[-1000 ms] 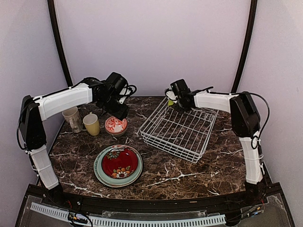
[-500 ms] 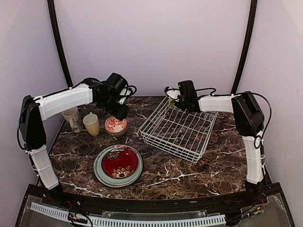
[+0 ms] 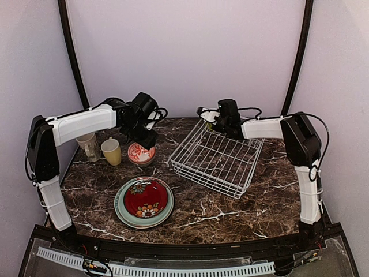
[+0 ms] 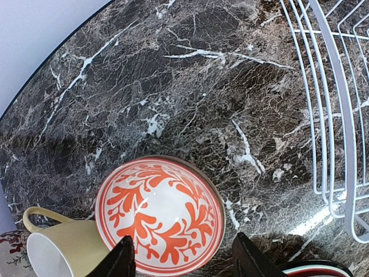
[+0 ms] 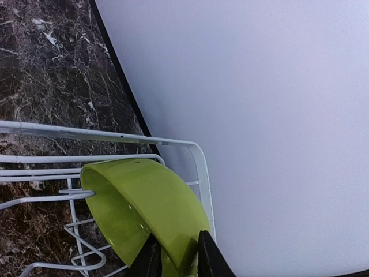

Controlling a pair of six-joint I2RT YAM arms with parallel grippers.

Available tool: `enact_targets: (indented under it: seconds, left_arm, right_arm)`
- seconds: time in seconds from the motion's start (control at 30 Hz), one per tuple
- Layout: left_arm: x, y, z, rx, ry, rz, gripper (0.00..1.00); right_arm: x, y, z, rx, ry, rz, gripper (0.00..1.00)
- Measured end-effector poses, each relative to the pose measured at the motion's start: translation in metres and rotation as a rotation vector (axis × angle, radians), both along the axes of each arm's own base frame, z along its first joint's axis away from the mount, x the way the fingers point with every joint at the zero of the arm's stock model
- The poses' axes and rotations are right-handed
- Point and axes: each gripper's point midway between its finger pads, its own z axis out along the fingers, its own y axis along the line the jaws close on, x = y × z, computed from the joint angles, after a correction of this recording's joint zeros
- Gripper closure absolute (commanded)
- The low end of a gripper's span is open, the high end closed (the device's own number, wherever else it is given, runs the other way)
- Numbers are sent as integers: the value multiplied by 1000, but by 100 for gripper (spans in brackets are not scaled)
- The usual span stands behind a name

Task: Unload the mixed dishes from the dish rack
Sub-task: Grab the bowl from the dish rack.

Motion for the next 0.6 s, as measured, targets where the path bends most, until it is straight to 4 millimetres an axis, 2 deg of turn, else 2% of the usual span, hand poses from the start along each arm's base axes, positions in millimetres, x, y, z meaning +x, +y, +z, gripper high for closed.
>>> enact_targets:
  seconds: [0.17, 0.3, 0.6]
  left_arm:
    - [1, 0, -5, 6, 8, 0, 44]
    - [1, 0, -6, 6, 8, 0, 44]
    - [1, 0, -6, 6, 8, 0, 44]
  right_arm:
    - [4, 1, 3, -36, -37, 10, 94]
    - [7, -3, 4, -71, -58, 2, 100]
    - [3, -5, 9, -143, -126, -37, 100]
